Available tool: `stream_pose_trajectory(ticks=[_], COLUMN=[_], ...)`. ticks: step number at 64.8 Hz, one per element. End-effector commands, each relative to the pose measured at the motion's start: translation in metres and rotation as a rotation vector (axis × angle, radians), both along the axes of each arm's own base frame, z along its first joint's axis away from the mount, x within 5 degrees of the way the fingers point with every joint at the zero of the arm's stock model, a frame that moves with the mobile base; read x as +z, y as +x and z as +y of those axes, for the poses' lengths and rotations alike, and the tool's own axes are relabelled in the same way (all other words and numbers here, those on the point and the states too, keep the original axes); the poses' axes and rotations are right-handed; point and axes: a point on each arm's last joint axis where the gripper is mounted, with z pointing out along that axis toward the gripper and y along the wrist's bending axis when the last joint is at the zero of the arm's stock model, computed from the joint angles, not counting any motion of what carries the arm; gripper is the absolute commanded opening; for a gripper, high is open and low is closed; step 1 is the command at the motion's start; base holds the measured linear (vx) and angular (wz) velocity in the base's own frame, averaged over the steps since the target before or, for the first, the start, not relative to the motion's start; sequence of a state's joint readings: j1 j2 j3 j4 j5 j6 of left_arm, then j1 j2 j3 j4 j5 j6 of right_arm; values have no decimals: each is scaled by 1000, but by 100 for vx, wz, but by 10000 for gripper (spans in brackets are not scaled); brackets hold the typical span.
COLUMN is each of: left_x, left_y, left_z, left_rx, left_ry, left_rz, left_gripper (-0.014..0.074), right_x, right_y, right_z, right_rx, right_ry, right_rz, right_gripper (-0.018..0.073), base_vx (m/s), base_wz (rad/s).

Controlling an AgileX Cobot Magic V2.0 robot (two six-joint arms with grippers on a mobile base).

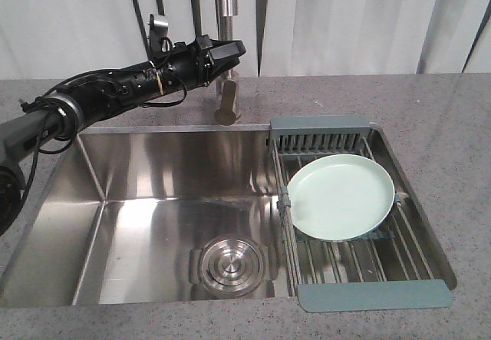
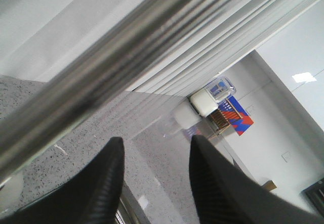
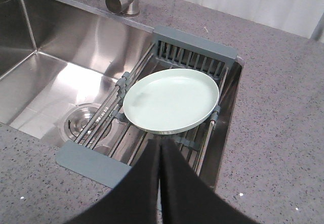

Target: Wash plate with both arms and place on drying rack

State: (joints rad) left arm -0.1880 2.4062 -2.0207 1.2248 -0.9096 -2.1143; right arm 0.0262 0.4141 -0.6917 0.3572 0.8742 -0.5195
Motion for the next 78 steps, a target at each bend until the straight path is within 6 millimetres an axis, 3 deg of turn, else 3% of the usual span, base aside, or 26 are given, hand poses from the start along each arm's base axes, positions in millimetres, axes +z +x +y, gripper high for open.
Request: stream_pose_trajectory(ticks=[1,13,24,40,51,66,78], left_x=[54,57,61,76,122,186,226], left_y=[-10,-11,-12,-28,-50,-101,-147], left_z=[6,22,49,85,90,90,96], left_rx=[-20,-57,-105,-241,-251,-288,-273], left_ry=[-99,-120,-149,-166,-86,199,479], left_rz=[-103,-132,-175,-278,-374,-527,-626], left_gripper=[307,307,295,137,-9,-8,-8], right_x=[12,12,11,12,18,26,27], right_y=[3,3,3,4,6,9,10], right_z=[-1,-1,-2,-4,-5,-7,-7], right_rx=[-21,-22,-28,-40,-62,-92,-95], right_ry=[19,16,0,-14,-8,8,10], right_rz=[-70,-71,-72,-90,-152,-241,-252], right_gripper=[-6,-6,-6,-6,-6,-6,-6], base_vx=[0,0,0,0,0,0,0], base_wz=[0,0,0,0,0,0,0])
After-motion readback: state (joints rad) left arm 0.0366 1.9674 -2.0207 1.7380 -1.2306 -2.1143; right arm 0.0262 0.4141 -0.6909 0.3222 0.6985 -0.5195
